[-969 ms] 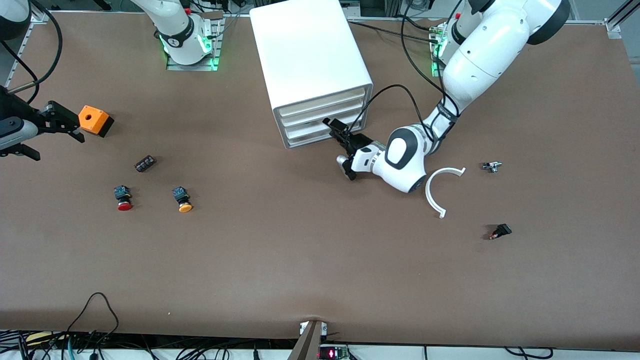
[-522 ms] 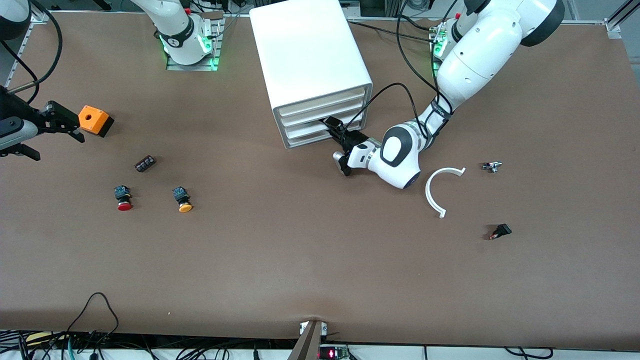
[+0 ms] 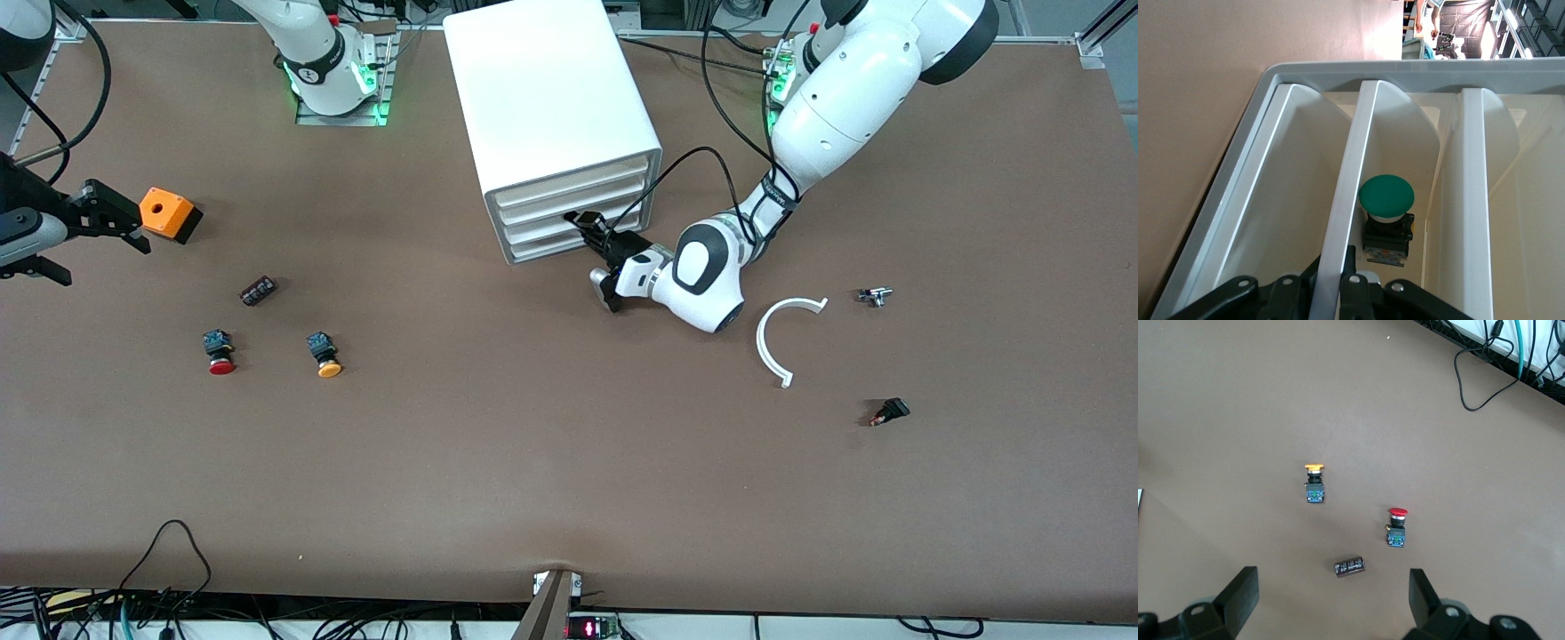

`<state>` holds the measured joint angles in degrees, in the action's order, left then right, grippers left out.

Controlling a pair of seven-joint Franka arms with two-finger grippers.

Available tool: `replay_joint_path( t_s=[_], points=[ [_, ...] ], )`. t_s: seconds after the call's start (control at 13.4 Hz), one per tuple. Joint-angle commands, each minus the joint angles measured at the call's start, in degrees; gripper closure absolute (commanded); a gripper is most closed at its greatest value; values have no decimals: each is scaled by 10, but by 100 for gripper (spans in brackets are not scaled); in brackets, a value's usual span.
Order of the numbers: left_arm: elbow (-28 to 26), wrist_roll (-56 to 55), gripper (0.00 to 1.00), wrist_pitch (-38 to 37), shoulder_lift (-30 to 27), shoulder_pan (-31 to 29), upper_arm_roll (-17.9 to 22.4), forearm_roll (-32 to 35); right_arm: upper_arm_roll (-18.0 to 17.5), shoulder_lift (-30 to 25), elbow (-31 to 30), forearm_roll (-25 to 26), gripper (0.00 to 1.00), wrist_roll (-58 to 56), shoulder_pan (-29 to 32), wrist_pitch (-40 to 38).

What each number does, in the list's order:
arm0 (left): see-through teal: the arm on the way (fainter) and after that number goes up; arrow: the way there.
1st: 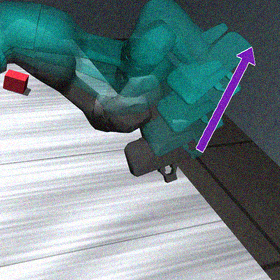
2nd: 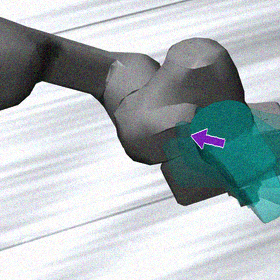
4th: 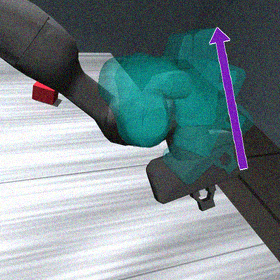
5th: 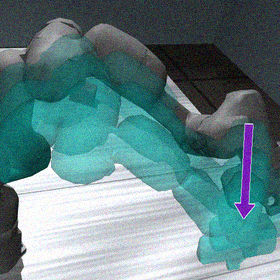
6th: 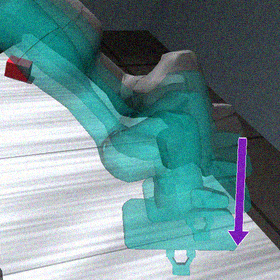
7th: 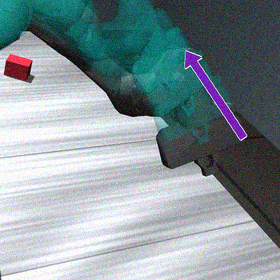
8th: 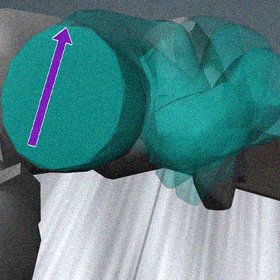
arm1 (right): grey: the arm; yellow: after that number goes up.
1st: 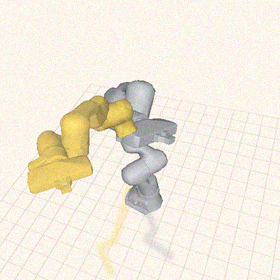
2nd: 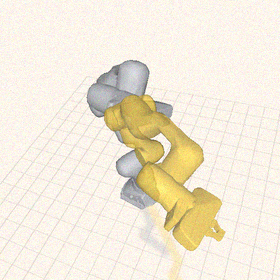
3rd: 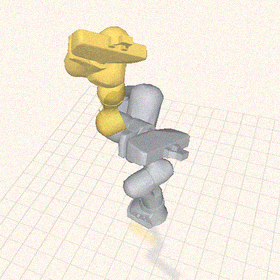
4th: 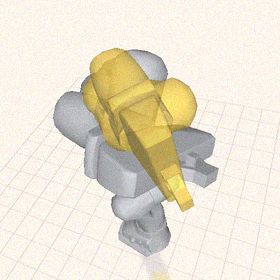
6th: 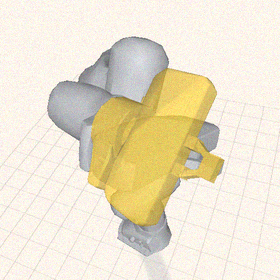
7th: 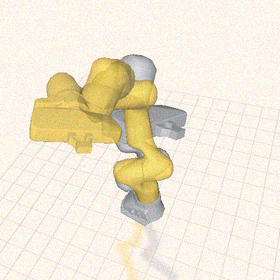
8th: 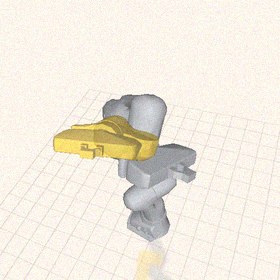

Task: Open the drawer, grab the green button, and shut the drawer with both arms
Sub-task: 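Pull the drawer outward from the cabinet with the left gripper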

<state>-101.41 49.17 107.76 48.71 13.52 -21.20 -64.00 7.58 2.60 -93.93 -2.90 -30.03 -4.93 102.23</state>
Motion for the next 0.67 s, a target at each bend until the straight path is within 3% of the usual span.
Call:
replay_joint_path(
  t_s=[0.0, 0.6],
  points=[
    [2, -7, 100, 17, 4, 1, 6, -29, 2, 4, 12, 2, 0, 5, -4, -2],
    [9, -13, 100, 34, 9, -23, 30, -72, 2, 6, 12, -4, 0, 7, -4, 1]
  ],
)
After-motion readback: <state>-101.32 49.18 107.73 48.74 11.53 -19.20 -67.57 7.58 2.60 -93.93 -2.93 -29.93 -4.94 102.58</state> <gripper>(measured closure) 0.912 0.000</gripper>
